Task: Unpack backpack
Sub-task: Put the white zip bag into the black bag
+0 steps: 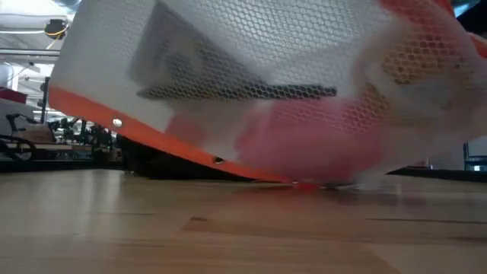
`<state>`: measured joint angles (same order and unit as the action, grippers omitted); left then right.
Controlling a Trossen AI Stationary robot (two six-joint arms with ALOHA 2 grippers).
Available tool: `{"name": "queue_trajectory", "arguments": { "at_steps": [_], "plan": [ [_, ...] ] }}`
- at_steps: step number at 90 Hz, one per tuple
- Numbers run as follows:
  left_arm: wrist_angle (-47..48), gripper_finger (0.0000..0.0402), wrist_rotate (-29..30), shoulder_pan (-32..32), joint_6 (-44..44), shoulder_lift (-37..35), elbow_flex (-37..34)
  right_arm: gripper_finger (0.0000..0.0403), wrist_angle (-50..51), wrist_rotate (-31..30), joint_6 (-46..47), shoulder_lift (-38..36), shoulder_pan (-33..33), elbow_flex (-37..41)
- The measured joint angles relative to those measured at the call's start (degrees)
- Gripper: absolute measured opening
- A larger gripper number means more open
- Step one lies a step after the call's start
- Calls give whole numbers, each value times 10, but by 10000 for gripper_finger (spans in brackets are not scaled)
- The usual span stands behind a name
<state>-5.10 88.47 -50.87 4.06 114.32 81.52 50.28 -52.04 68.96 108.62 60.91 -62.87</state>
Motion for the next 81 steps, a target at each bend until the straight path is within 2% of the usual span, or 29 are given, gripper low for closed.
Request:
{"name": "queue_trajectory", "arguments": {
  "at_steps": [12, 24, 39, 52, 68, 81],
  "plan": [
    [0, 0, 0, 0, 0, 0, 0, 233, -22, -23, -34, 0, -11, 0],
    [0, 0, 0, 0, 0, 0, 0, 196, -22, -17, -49, 0, -24, 0],
    [0, 0, -5, -1, 0, 0, 0, 102, -21, 25, -80, 0, -37, 0],
    [0, 0, -13, -1, 0, 0, 0, 15, -19, 27, -80, 0, -36, 0],
    [0, 0, -14, -1, 0, 0, 0, 16, -9, 37, -77, 0, -36, -5],
    [-1, 0, -1, -1, 2, 0, 0, 4, 69, 47, -53, -1, -36, -51]
  ]
}}
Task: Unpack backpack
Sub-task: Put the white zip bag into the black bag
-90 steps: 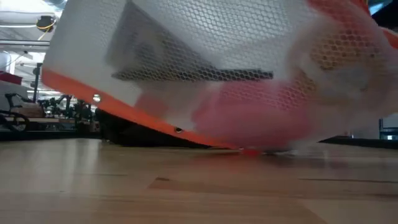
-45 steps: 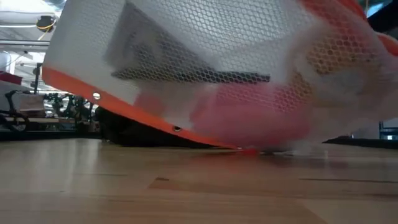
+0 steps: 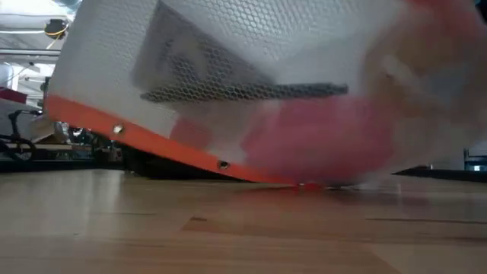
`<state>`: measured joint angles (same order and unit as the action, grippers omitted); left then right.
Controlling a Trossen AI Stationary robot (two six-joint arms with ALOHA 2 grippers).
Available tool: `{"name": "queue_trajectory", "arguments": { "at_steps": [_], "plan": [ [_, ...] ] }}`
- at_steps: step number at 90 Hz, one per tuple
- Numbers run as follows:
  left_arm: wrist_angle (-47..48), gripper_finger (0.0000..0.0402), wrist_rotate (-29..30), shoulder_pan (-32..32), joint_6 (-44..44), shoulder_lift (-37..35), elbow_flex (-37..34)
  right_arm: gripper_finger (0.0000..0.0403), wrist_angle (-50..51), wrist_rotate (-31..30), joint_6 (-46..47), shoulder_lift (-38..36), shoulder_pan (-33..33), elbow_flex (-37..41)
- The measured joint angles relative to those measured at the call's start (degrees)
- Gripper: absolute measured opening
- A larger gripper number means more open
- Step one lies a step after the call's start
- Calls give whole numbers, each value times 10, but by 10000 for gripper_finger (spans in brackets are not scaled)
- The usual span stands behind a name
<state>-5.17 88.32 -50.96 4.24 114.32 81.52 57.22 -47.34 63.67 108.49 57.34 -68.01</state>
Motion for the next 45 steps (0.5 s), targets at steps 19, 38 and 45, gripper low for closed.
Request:
{"name": "queue_trajectory", "arguments": {
  "at_steps": [19, 38, 45],
  "plan": [
    [-4, 0, 17, 5, 10, 0, 0, 2, 57, 46, -11, -35, 6, -76],
    [-3, 0, 18, 25, 28, 0, 0, 1, 58, 105, -7, -90, 17, -131],
    [-2, 0, 12, 31, 38, -1, 0, 1, 58, 123, -7, -110, 20, -149]
  ]
}}
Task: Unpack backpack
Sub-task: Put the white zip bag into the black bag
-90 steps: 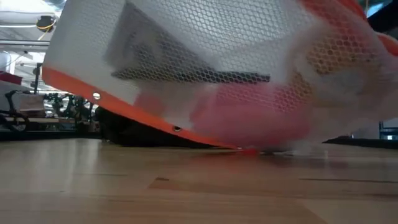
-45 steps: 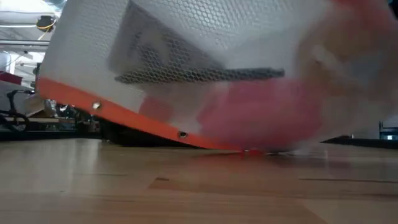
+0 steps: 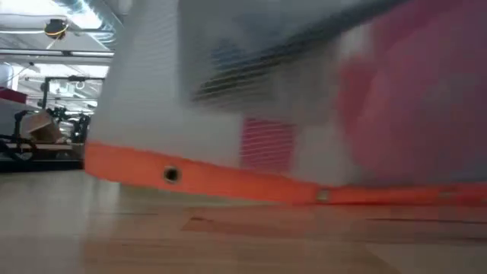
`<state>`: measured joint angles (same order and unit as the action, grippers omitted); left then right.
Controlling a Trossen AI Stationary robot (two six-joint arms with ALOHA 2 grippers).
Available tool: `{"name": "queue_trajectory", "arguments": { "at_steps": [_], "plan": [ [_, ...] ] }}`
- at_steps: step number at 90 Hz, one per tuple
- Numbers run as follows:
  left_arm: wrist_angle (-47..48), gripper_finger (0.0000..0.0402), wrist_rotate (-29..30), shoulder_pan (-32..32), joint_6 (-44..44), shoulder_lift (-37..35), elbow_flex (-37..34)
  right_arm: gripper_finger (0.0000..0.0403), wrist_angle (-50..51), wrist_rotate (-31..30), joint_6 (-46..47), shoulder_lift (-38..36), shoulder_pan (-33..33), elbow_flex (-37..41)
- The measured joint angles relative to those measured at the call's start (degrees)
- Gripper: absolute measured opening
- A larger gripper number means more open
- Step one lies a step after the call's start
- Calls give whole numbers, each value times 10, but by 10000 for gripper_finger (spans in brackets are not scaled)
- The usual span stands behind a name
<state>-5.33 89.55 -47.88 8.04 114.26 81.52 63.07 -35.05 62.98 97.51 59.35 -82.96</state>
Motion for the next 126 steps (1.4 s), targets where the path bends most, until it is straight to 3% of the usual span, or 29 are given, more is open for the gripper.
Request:
{"name": "queue_trajectory", "arguments": {
  "at_steps": [29, 39, 61, 73, 92, 114, 126],
  "plan": [
    [50, 0, -53, 3, 50, 0, 0, 0, 0, 14, 4, -88, -1, -33],
    [83, 0, -76, 4, 85, 0, 0, 0, 13, 48, 26, -114, -1, -33],
    [125, 0, -132, 7, 129, -1, 0, 0, 147, 75, 183, -135, -1, -32],
    [126, 0, -150, 9, 127, -1, 0, 0, 152, 154, 244, -133, -7, 4],
    [128, 0, -155, 10, 113, -1, 0, 0, 25, 251, 218, -132, -10, 57],
    [124, 2, -181, 17, 111, -1, 0, 0, 23, 210, 191, -137, -13, 57],
    [107, 22, -215, 32, 98, -1, 0, 0, 32, 211, 199, -137, -18, 57]
  ]
}}
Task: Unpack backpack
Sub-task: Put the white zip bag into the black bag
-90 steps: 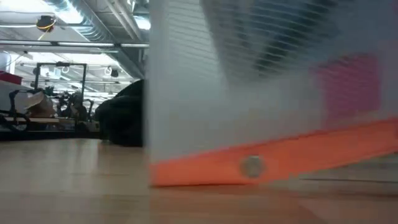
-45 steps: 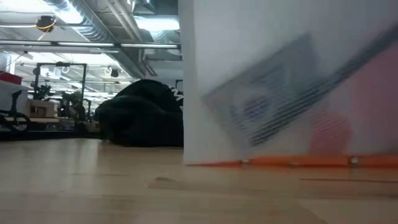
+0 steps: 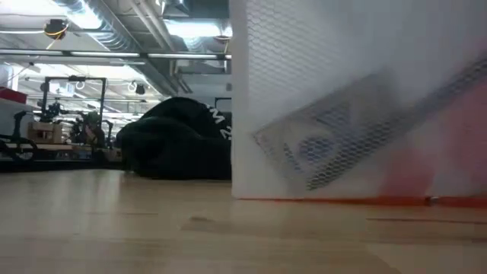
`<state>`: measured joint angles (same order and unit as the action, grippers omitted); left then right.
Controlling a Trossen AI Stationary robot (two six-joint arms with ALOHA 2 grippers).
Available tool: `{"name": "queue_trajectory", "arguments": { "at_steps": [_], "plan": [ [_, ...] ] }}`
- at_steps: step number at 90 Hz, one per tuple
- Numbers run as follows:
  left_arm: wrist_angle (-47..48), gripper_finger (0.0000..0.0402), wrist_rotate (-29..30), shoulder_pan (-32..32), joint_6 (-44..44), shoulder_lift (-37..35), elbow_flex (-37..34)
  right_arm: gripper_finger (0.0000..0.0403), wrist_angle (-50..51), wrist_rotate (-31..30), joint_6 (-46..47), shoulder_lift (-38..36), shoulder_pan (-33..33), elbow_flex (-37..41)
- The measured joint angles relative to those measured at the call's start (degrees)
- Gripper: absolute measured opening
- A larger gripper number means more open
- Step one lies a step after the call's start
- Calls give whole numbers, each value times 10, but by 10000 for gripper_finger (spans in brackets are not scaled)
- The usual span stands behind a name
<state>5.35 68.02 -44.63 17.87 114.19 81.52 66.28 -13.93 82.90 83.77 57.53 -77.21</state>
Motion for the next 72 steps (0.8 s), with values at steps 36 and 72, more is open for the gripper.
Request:
{"name": "queue_trajectory", "arguments": {
  "at_steps": [36, 72],
  "plan": [
    [-77, 251, -228, 37, 7, -42, 0, 0, 3, 17, -2, 0, -6, 0],
    [-130, 319, -277, 81, -128, -29, 0, 0, -2, 8, -7, 1, -22, 0]
  ]
}}
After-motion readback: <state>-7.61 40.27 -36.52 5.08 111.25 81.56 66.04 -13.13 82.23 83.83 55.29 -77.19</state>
